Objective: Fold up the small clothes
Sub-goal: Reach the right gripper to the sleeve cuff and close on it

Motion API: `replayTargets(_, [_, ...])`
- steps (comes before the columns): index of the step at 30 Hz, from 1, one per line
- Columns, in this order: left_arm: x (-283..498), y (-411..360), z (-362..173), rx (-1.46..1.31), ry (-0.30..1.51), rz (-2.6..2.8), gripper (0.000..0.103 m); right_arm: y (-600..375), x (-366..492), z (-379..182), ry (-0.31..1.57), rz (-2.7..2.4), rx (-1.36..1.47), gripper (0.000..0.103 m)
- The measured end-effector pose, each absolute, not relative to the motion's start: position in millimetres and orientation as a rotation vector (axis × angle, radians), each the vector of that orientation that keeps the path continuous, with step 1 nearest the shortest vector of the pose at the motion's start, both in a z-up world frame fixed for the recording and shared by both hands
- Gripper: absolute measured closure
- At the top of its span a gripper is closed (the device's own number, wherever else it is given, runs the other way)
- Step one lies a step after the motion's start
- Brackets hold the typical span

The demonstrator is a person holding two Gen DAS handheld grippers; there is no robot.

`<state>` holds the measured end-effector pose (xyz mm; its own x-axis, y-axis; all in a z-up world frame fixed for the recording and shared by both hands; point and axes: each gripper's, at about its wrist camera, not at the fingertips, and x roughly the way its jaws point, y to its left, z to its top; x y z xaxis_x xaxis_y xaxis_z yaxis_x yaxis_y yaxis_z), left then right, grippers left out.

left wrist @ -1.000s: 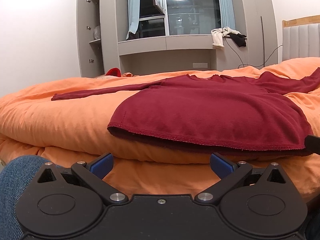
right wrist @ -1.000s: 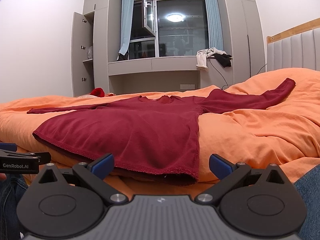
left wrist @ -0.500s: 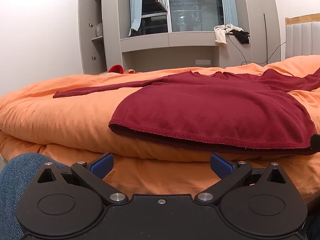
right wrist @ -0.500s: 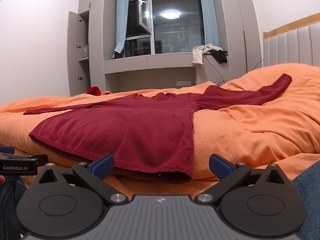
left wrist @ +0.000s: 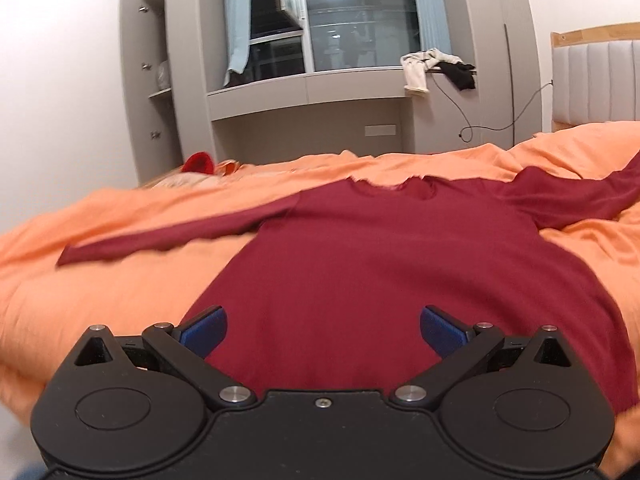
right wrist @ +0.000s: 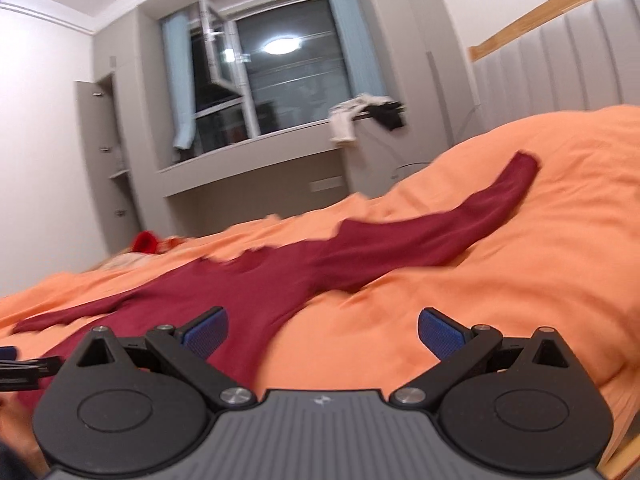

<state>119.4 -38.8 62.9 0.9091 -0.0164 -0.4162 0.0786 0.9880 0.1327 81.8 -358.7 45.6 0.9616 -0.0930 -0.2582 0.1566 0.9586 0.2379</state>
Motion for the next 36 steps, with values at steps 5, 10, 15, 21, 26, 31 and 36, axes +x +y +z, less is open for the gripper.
replayTargets(5, [180,-69,79,0.169,0.433,-0.083,0.0,-425,138,58,0.26,-0.249,0.307,0.0])
replayTargets(10, [242,-93,80,0.198,0.449,-0.099,0.0,-485,195,57,0.298,-0.402,0.396,0.0])
replayTargets(15, [281,-105,68,0.203,0.402,-0.124,0.0,-533,243,45,0.311,-0.45,0.458,0.0])
replayTargets(21, [303,-101,45,0.143,0.463,-0.128,0.0,-580,269,28,0.241,-0.489,0.54,0.0])
replayTargets(26, [310,-99,35,0.143,0.489,-0.132,0.0,-605,286,18,0.196,-0.527,0.599,0.017])
replayTargets(31, [310,-91,32,0.116,0.521,-0.135,0.0,-614,303,12,0.165,-0.61,0.559,0.032])
replayTargets(36, [309,-88,33,0.109,0.531,-0.13,0.0,-621,307,5,0.147,-0.643,0.609,0.096])
